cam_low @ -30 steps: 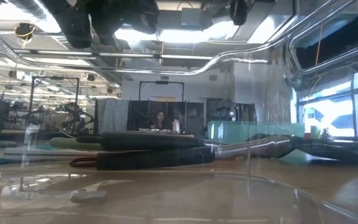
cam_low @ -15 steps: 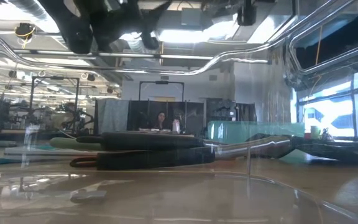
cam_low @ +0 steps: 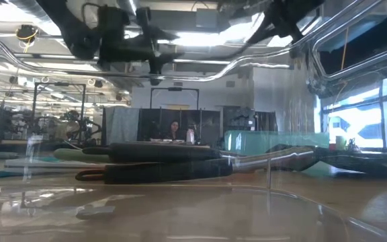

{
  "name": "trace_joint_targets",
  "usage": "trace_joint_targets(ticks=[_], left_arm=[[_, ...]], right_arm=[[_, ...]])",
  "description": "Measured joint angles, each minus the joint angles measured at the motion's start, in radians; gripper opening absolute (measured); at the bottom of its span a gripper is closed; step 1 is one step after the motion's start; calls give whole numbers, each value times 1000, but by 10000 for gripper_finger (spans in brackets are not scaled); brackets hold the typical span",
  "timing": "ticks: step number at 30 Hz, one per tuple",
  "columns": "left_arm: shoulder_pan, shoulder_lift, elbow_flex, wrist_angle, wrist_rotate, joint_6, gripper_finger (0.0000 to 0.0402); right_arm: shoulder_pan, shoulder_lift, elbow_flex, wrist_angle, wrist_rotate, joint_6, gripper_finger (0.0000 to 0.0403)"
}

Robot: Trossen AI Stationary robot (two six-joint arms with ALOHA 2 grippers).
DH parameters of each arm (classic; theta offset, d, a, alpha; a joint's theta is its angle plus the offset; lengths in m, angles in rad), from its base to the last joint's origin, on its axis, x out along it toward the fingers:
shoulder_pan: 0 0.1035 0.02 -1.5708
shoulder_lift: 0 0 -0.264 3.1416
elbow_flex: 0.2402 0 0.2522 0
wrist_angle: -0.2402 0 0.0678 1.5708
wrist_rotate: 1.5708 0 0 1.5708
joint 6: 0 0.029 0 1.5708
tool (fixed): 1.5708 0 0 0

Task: Pick & Place Kitchen Items
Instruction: Put the black spatula into the green bin

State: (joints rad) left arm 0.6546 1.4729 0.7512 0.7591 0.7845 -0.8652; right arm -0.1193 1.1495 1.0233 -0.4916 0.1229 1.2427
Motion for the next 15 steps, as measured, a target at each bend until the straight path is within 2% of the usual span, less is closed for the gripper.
trace_joint_targets(ticks=[3, 5, 7, 10, 15], left_arm=[[-52, -64, 97, -429, -34, 302, 149], [-99, -94, 186, -745, -139, 515, 148], [-154, -109, 273, -1000, -293, 708, 148], [-233, -119, 362, -1200, -476, 887, 148], [-332, -119, 402, -1289, -574, 998, 148]], right_arm=[[-10, -8, 0, -25, -19, 0, 2], [-13, -8, 0, -45, -28, 0, 2], [-15, -12, 0, -56, -32, 0, 2], [-24, -13, 0, -52, -43, -5, 2], [-43, -13, 0, -51, -66, -23, 2]])
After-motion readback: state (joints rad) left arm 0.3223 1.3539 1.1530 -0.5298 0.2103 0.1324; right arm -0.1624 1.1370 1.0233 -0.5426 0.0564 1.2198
